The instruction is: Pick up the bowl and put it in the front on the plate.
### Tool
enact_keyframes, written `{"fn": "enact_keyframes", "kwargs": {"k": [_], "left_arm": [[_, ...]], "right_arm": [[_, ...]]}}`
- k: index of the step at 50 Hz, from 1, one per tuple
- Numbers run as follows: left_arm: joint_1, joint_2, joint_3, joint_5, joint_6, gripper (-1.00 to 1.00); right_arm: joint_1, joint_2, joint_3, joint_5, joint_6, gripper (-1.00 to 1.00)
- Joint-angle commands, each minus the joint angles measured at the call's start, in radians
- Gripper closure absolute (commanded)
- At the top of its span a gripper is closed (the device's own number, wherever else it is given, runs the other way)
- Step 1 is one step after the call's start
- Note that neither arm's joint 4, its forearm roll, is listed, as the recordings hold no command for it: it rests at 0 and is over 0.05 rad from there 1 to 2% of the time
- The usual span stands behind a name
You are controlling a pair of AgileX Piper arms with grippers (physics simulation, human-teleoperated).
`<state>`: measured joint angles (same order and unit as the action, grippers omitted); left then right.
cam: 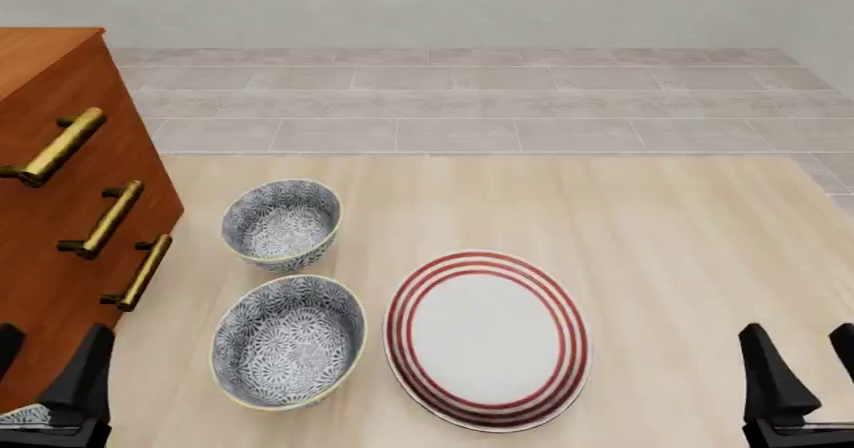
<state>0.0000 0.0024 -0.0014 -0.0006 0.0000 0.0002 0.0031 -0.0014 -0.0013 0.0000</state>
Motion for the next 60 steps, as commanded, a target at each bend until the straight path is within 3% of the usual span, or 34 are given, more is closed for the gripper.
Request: {"fn": "enact_keyframes", "kwargs": {"k": [1,10,16,20,22,41,50,53,56,58,60], "left_arm": [[0.000,0.005,-0.003,-0.001,0.000,-1.00],[0.000,0.005,-0.003,-0.001,0.000,-1.00],[0.000,0.005,-0.003,-0.001,0.000,-1.00],[0.000,0.005,-0.003,-0.001,-0.001,-1.00],[0.000,0.005,-0.003,-0.001,0.000,-1.00],[0.000,0.005,-0.003,-0.001,0.000,-1.00],[0.000,0.005,-0.003,-0.001,0.000,-1.00],[0.000,0.005,-0.003,-0.001,0.000,-1.00],[0.000,0.005,-0.003,-0.001,0.000,-1.00],[0.000,0.005,-0.003,-0.001,0.000,-1.00],[0.000,0.005,-0.003,-0.001,0.000,-1.00]], "right_arm": [[0.001,0.010,-0.003,-0.004,0.002,-1.00],[0.003,0.013,-0.005,0.002,0.010,-1.00],[0.026,0.030,-0.011,0.001,-0.017,-1.00],[0.052,0.127,-0.042,-0.052,-0.023,-1.00],[0.088,0.193,-0.050,-0.094,-0.070,-1.00],[0.235,0.541,-0.205,-0.228,-0.041,-1.00],[0.290,0.680,-0.288,-0.252,-0.014,-1.00],[0.325,0.735,-0.313,-0.256,-0.041,-1.00],[0.325,0.768,-0.340,-0.253,0.004,-1.00],[0.358,0.791,-0.353,-0.247,-0.030,-1.00],[0.361,0.806,-0.362,-0.248,-0.020,-1.00]]}}
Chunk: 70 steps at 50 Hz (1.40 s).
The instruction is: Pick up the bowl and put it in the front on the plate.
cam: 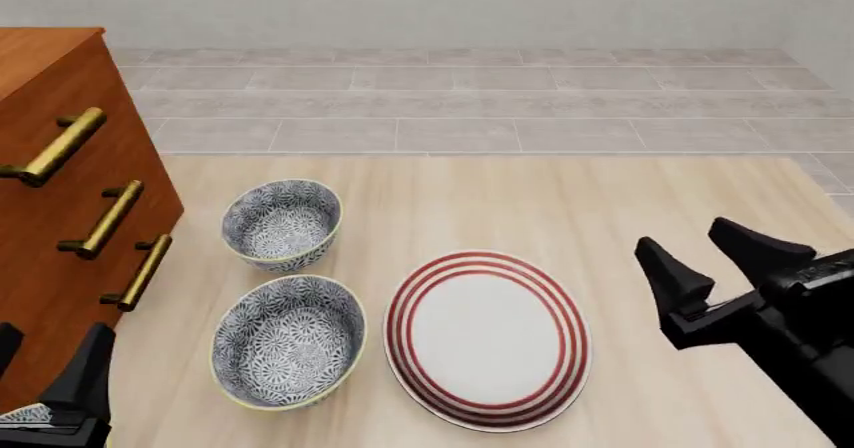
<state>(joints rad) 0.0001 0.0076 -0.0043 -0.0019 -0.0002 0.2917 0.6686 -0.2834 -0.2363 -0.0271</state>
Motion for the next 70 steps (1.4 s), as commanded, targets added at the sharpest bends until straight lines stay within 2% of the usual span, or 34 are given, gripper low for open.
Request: {"fn": "enact_keyframes", "kwargs": {"k": [1,11,23,25,30,34,41,43,51,65,70], "left_arm": [[0.000,0.000,0.000,0.000,0.000,-1.00],[0.000,0.000,0.000,0.000,0.000,-1.00],[0.000,0.000,0.000,0.000,0.000,-1.00],[0.000,0.000,0.000,0.000,0.000,-1.00],[0.000,0.000,0.000,0.000,0.000,-1.00],[0.000,0.000,0.000,0.000,0.000,-1.00],[0.000,0.000,0.000,0.000,0.000,-1.00],[0.000,0.000,0.000,0.000,0.000,-1.00],[0.000,0.000,0.000,0.000,0.000,-1.00],[0.000,0.000,0.000,0.000,0.000,-1.00],[0.000,0.000,0.000,0.000,0.000,-1.00]], "right_arm": [[0.082,0.158,-0.091,-0.012,0.009,-1.00],[0.166,0.295,-0.169,-0.034,-0.045,-1.00],[0.237,0.416,-0.255,-0.042,-0.032,-1.00],[0.246,0.445,-0.277,-0.035,-0.008,-1.00],[0.261,0.477,-0.299,-0.026,-0.017,-1.00],[0.272,0.514,-0.341,-0.008,-0.013,-1.00],[0.311,0.577,-0.421,0.030,-0.038,-1.00],[0.324,0.593,-0.443,0.044,-0.023,-1.00],[0.367,0.673,-0.538,0.092,-0.027,-1.00],[0.419,0.753,-0.639,0.154,-0.034,-1.00],[0.427,0.782,-0.675,0.179,-0.019,-1.00]]}}
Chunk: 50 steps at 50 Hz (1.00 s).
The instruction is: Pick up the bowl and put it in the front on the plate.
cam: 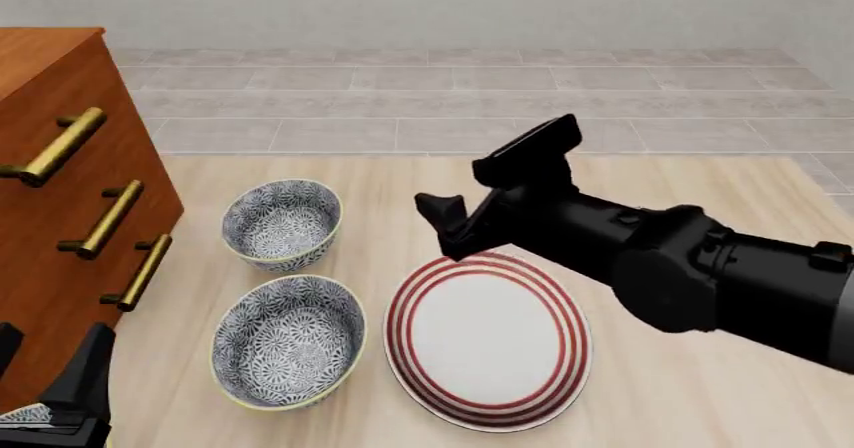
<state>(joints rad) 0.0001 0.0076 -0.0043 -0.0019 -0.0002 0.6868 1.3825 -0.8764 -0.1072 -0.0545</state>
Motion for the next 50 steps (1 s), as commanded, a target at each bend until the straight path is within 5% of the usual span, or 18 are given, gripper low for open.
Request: {"fn": "enact_keyframes", "kwargs": {"k": [1,9,11,22,50], "left_arm": [[0.000,0.000,0.000,0.000,0.000,-1.00],[0.000,0.000,0.000,0.000,0.000,-1.00],[0.000,0.000,0.000,0.000,0.000,-1.00],[0.000,0.000,0.000,0.000,0.000,-1.00],[0.000,0.000,0.000,0.000,0.000,-1.00]], "right_arm": [[0.032,0.074,-0.091,0.055,0.008,-1.00],[0.052,0.117,-0.172,0.121,0.029,-1.00],[0.052,0.149,-0.204,0.145,-0.017,-1.00],[0.077,0.243,-0.314,0.194,-0.036,-1.00],[0.086,0.426,-0.563,0.315,0.000,-1.00]]}}
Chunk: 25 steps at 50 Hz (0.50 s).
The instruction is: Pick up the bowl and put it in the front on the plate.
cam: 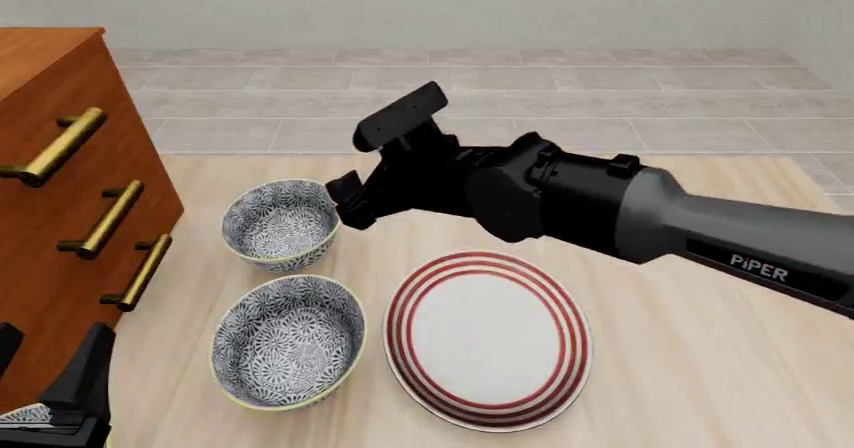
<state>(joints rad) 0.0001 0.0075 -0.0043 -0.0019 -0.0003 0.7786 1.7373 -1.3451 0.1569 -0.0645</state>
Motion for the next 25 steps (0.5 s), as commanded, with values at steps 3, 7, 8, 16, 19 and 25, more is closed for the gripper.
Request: {"fn": "enact_keyframes", "kwargs": {"k": [3,7,8,16,19,25], "left_arm": [[0.000,0.000,0.000,0.000,0.000,-1.00],[0.000,0.000,0.000,0.000,0.000,-1.00],[0.000,0.000,0.000,0.000,0.000,-1.00],[0.000,0.000,0.000,0.000,0.000,-1.00],[0.000,0.000,0.000,0.000,0.000,-1.00],[0.000,0.000,0.000,0.000,0.000,-1.00]], "right_arm": [[-0.006,0.085,-0.116,0.065,0.014,-1.00],[-0.010,0.112,-0.158,0.088,0.018,-1.00],[-0.010,0.112,-0.158,0.088,0.018,-1.00],[-0.019,0.147,-0.231,0.146,0.010,-1.00],[-0.020,0.161,-0.251,0.167,-0.009,-1.00],[-0.015,0.196,-0.294,0.211,0.002,-1.00]]}}
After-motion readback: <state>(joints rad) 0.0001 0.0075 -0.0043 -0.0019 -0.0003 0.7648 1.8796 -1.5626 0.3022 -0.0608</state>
